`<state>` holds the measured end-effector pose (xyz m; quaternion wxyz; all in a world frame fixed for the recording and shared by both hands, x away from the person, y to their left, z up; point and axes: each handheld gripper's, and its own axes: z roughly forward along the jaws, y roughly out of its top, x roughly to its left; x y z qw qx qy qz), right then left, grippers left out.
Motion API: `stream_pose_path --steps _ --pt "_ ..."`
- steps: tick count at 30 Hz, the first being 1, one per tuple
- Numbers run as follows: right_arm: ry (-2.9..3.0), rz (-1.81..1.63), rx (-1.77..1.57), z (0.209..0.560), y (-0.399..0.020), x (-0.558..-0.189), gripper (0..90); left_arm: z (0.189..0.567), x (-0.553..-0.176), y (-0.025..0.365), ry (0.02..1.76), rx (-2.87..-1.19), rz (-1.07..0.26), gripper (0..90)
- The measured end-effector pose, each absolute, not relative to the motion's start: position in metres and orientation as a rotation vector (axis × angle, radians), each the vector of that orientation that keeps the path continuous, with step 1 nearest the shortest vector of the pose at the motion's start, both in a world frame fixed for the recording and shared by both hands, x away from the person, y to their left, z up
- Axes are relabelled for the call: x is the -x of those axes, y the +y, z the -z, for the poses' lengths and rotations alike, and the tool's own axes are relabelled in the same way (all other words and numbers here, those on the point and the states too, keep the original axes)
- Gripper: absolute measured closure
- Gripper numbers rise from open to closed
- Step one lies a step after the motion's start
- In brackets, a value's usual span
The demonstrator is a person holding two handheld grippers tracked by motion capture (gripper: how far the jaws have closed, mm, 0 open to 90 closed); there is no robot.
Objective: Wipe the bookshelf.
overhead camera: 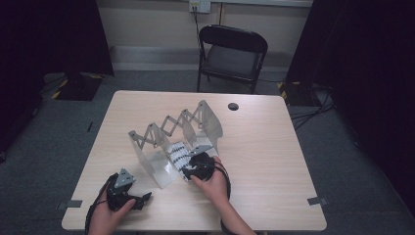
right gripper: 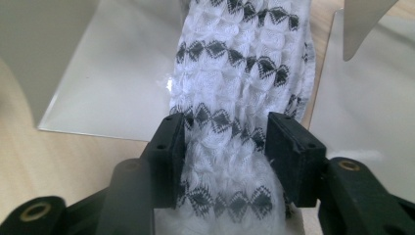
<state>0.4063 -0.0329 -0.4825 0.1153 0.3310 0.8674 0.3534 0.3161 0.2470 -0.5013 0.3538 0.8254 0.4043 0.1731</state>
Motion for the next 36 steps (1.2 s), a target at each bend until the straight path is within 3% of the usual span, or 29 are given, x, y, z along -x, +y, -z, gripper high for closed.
stream_pose_path --steps 2,5,11,16,31,36 --pt "2.526 -1.028 -0.975 0.483 -0.031 -0.405 54.2 0.501 -0.316 0.247 1.046 -2.134 -0.448 5.2" --pt "2.522 -1.016 -0.997 0.483 -0.029 -0.405 70.0 0.501 -0.316 0.247 1.048 -2.132 -0.448 5.3" --pt "2.526 -1.068 -1.09 0.48 -0.034 -0.407 80.1 0.501 -0.316 0.247 1.048 -2.132 -0.448 5.2" --pt "2.486 -1.118 -1.107 0.469 -0.04 -0.407 81.8 0.501 -0.316 0.247 1.048 -2.132 -0.448 5.2" --pt "2.316 -1.33 -1.017 0.389 -0.028 -0.412 83.8 0.501 -0.316 0.247 1.049 -2.133 -0.448 5.2" --pt "2.343 -1.309 -1.004 0.399 -0.018 -0.418 83.9 0.501 -0.316 0.247 1.047 -2.135 -0.447 5.1"
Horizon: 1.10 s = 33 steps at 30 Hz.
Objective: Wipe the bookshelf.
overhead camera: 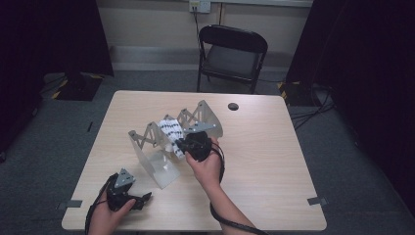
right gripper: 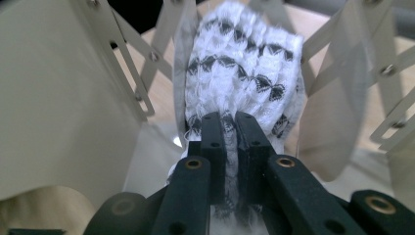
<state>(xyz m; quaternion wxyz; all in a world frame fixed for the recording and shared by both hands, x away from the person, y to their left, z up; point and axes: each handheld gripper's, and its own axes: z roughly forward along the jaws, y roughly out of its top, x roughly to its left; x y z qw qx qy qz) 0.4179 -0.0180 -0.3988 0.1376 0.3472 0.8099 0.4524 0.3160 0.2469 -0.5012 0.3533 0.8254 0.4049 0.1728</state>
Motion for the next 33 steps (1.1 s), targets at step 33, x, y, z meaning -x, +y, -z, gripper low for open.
stream_pose_path --steps 33 --pt "2.489 -1.141 -1.041 0.456 -0.035 -0.411 84.4 0.501 -0.316 0.247 1.047 -2.135 -0.451 5.0"
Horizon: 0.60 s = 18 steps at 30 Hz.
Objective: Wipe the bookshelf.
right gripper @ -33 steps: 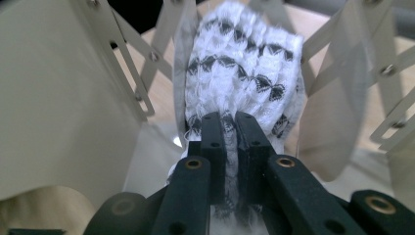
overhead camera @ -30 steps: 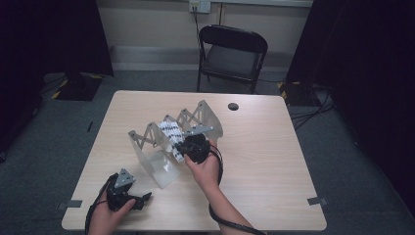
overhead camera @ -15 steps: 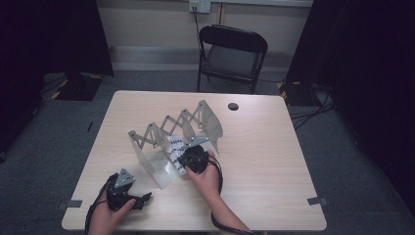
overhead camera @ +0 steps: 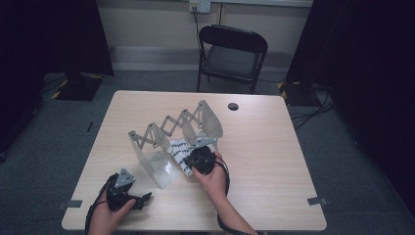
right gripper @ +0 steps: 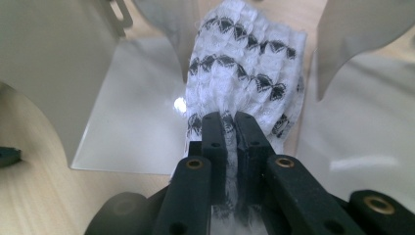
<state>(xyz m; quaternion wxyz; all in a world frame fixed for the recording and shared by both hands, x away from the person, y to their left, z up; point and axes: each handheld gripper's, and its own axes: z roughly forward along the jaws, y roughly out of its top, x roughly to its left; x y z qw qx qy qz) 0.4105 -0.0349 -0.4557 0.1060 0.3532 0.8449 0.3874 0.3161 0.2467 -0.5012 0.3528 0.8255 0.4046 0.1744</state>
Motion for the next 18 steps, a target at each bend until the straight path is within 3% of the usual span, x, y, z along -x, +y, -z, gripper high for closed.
stream_pose_path --steps 13,18 --pt "2.303 -1.263 -0.925 0.365 -0.034 -0.411 84.5 0.501 -0.316 0.247 1.047 -2.138 -0.452 5.0" --pt "2.309 -1.205 -0.933 0.378 -0.027 -0.419 84.4 0.501 -0.316 0.247 1.048 -2.135 -0.451 5.0"
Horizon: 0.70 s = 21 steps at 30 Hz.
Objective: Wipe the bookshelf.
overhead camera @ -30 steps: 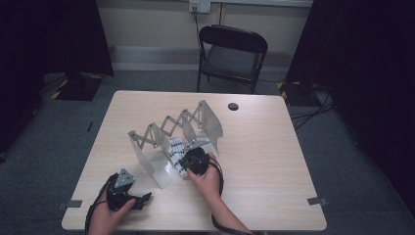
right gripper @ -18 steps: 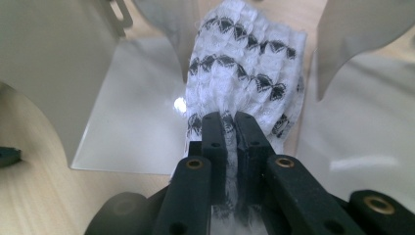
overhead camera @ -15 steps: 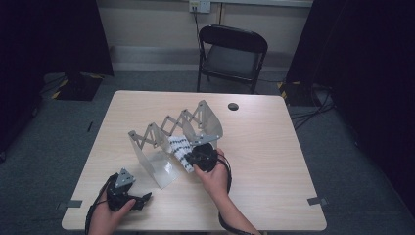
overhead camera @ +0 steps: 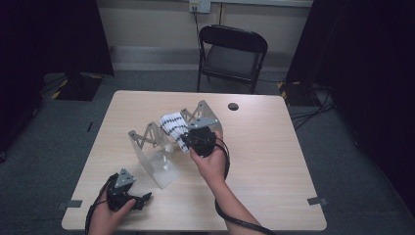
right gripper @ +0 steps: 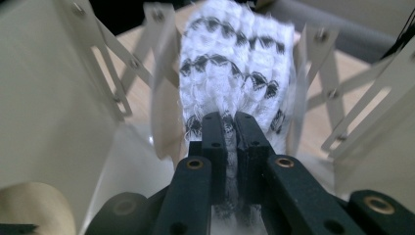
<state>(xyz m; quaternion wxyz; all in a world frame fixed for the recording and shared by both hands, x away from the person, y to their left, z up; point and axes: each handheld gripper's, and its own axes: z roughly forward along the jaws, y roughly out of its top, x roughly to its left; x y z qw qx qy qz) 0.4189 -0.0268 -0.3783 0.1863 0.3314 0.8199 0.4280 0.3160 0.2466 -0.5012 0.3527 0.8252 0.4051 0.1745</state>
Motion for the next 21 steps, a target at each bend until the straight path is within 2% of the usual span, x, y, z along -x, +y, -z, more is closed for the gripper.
stream_pose_path --steps 9,21 --pt "2.375 -1.131 -1.029 0.433 -0.026 -0.427 84.4 0.501 -0.316 0.247 1.047 -2.134 -0.446 4.8" --pt "2.442 -1.078 -1.105 0.469 -0.036 -0.42 84.4 0.501 -0.316 0.247 1.046 -2.135 -0.445 4.8"
